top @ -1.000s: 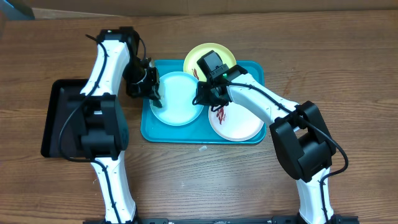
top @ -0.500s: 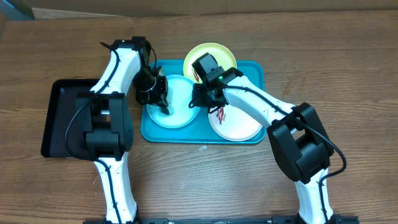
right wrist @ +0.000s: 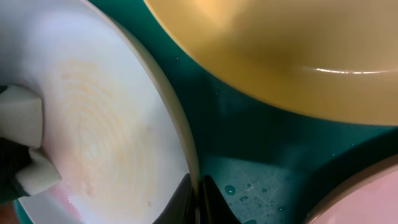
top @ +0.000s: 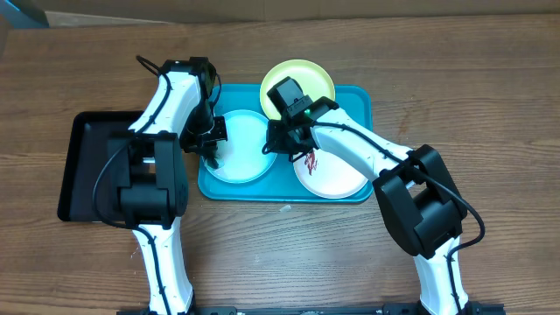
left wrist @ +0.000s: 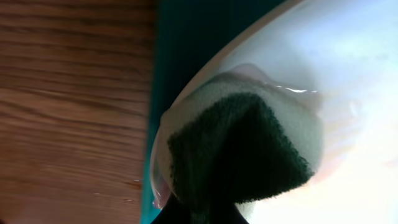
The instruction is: Clean dirty plates on tray and stack at the side
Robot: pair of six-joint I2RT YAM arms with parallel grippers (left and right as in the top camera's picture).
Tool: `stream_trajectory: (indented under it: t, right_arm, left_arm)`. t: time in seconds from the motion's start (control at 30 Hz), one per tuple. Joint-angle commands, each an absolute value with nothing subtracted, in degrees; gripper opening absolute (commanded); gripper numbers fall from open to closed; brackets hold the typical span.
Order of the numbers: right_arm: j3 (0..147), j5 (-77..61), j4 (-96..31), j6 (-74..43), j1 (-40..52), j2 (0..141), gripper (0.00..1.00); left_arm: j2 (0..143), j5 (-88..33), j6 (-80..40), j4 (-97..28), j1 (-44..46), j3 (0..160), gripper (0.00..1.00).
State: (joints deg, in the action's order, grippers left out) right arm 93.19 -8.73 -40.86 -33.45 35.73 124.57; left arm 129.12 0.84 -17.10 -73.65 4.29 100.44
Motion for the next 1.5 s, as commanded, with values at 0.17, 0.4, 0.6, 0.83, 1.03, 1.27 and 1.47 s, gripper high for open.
stream_trajectory:
  t: [0.17,0.4,0.6,0.83,1.03,1.27,1.47]
  right_arm:
    - [92.95,-7.05,-41.01,-33.71,34.76,124.38,0.04]
    - [92.95,-6.44,-41.04,-33.71,34.76,124.38,0.04]
    - [92.95,-6.46,-40.99,-33.65,34.76,124.38,0.04]
    - [93.30,-7.35,-40.99,-32.58,34.98,124.31,0.04]
    - [97.17,-7.73,-41.98,-25.74,35.29,122.72,0.04]
    - [105.89,2.33,-49.89,-16.67,35.79,117.21,0.04]
    - [109.97,20.97,-51.48,-1.96,38.72,112.81,0.04]
  left_arm:
    - [128.97,11.75,-20.86,-74.56,3.42,100.99,0.04]
    - [128.73,12.67,-21.87,-78.19,3.42,108.79,0.04]
    - [128.70,12.64,-22.68,-82.61,3.42,117.54,0.04]
    - [128.66,8.93,-26.22,-89.30,2.59,128.88,0.04]
    - [128.66,4.40,-26.06,-90.41,-0.14,135.26,0.04]
    - [128.66,-4.58,-25.74,-91.02,-5.78,135.15,0.04]
    - [128.66,-7.77,-25.71,-91.90,-11.11,135.15,0.04]
